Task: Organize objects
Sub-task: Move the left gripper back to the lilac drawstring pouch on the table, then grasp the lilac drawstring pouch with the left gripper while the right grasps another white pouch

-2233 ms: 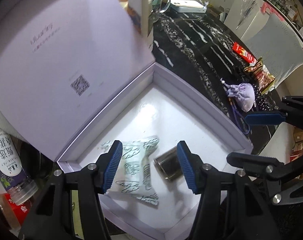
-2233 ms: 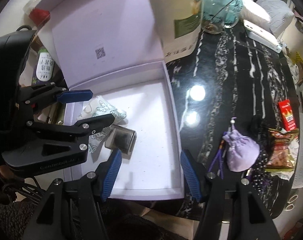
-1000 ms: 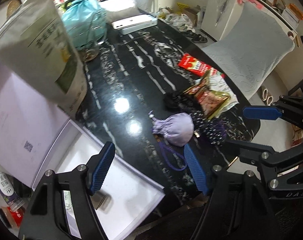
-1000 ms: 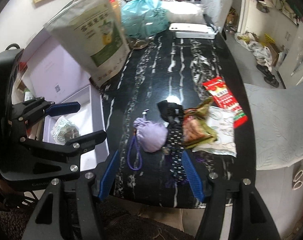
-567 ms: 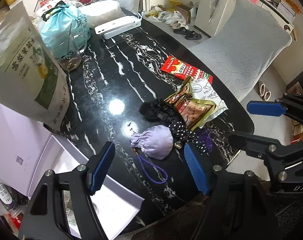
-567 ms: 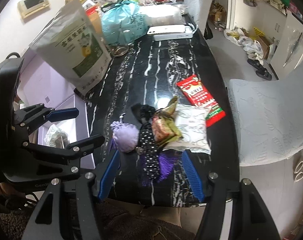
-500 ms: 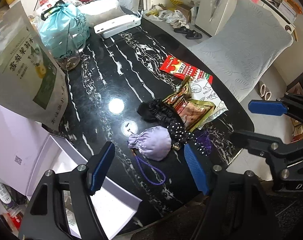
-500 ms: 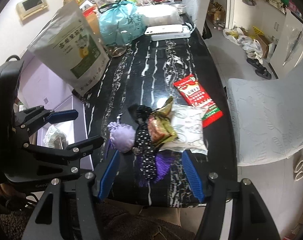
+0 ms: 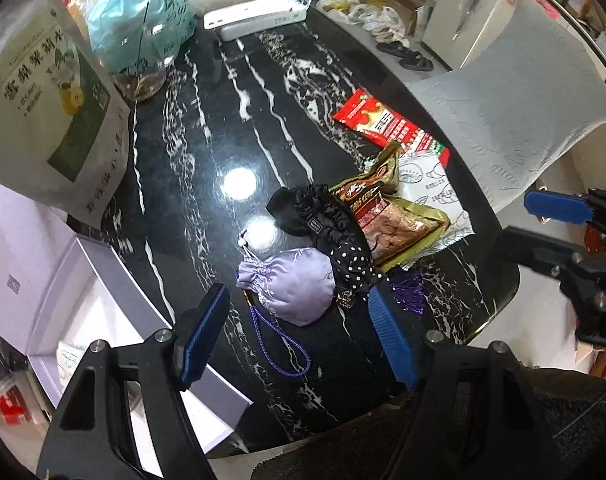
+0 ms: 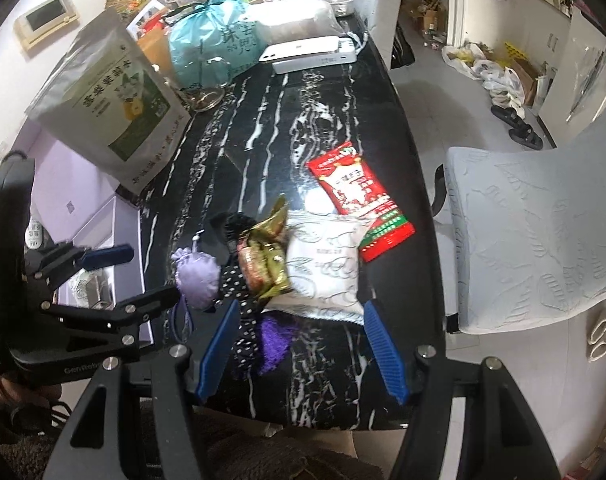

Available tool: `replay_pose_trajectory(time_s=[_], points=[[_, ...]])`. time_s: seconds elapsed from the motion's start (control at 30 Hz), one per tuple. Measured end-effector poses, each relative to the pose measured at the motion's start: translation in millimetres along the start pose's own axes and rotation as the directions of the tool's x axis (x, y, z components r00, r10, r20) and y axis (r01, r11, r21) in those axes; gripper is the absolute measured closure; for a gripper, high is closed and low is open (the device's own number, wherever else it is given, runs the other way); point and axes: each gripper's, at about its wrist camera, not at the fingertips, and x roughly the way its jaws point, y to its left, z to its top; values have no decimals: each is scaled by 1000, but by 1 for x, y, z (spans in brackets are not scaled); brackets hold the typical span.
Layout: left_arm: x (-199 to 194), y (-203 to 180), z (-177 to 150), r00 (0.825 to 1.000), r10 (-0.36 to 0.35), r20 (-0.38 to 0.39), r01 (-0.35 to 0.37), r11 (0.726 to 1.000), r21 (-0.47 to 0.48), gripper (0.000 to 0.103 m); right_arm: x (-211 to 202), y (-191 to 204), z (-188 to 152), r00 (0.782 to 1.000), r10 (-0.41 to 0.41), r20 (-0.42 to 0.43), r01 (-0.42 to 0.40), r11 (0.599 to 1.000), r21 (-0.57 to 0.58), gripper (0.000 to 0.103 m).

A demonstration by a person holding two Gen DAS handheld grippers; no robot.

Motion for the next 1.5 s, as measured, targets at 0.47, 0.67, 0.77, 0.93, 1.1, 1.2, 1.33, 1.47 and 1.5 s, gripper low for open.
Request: replay_pose_trajectory(time_s=[0.47, 0.67, 0.77, 0.93, 1.1, 1.2, 1.33, 1.47, 1.5], points=[[50, 16, 1, 992, -16, -125, 9, 999, -49, 32, 49, -22, 19, 997, 2, -74, 4, 997, 81, 38], [69, 20, 3, 986, -39, -161, 31, 998, -48, 32, 69, -22, 25, 993, 23, -119, -13, 996, 92, 38], [79, 24, 3, 979, -67, -191, 58, 997, -55, 32, 75, -20, 28, 991, 23, -134, -10, 996, 92, 38], [90, 28, 5, 973, -96, -210, 84, 994, -64, 32, 88, -19, 31, 987, 23, -159, -8, 995, 100, 38], [98, 30, 5, 972, -114, -208, 107, 993, -46, 32, 98, -19, 34, 984, 41, -170, -21, 992, 121, 37], [101, 34, 6, 969, -138, -205, 129, 990, -57, 32, 102, -19, 35, 983, 31, -179, -8, 992, 130, 37], [101, 35, 7, 971, -140, -195, 136, 990, -33, 33, 112, -20, 31, 976, 42, -216, -8, 988, 156, 37], [98, 35, 6, 973, -142, -180, 141, 990, -14, 48, 112, -18, 25, 977, 49, -205, -15, 987, 162, 47], [96, 36, 6, 972, -159, -175, 159, 987, -16, 52, 112, -17, 24, 978, 49, -203, -15, 987, 162, 49]])
